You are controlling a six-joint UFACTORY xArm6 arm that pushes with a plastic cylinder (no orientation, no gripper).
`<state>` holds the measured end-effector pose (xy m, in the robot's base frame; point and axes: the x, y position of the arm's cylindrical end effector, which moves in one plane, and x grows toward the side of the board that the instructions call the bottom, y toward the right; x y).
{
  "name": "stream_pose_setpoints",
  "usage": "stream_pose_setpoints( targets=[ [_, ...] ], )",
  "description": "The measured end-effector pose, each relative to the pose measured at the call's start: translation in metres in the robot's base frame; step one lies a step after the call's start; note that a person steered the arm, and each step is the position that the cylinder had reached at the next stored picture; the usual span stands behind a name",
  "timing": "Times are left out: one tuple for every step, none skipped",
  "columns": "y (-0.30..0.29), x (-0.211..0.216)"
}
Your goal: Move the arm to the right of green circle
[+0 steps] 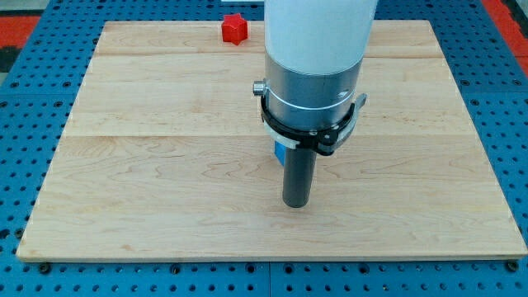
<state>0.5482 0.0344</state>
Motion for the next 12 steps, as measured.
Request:
stream_pose_setpoints(
  targets=[
    [0.0, 0.0],
    [0.004, 0.001],
    [-0.025, 0.029],
    [-0.003, 0.03],
    [-0.001, 0.033],
    [0.014, 0.037],
    [0.023, 0.041],
    [0.044, 0.048],
    [0.092, 0.037],
    [0.14, 0.032],
    [0.15, 0.032],
    [0.151, 0.032]
  ],
)
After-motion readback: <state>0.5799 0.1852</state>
